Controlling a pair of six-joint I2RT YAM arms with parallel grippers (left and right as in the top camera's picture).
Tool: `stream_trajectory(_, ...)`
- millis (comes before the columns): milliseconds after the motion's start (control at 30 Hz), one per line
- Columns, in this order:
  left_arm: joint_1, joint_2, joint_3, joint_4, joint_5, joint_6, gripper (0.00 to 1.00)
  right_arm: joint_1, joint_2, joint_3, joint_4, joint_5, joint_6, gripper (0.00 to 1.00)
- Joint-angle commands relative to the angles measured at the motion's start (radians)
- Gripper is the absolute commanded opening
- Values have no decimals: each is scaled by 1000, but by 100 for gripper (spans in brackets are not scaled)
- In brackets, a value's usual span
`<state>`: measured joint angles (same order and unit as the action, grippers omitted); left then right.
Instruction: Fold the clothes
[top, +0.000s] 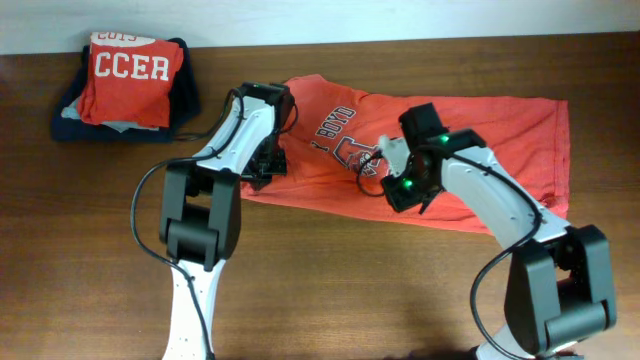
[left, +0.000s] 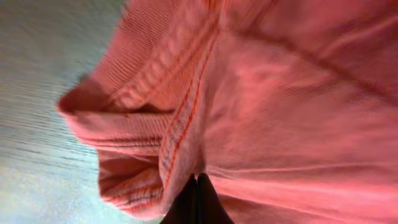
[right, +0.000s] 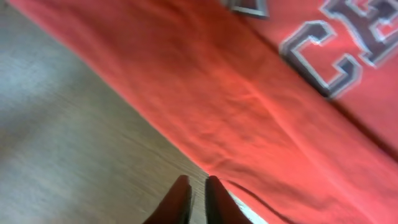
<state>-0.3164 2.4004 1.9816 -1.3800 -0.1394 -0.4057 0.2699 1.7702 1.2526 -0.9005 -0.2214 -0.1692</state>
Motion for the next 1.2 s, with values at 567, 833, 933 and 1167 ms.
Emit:
stream_trajectory(567,8,-76,-4,86,49,-17,1,24,242,-6,259,20,-271,4)
stream_trajectory(833,8,-76,-4,86,45,-16,1,24,241,44,351,164,-268,4)
stream_trajectory(933,8,-76,-4,86,41,-17,1,24,241,50,378,196,-268,4)
stream_trajectory(1167,6,-76,-4,86,27,-17,1,25,241,49,322,112,-267,4)
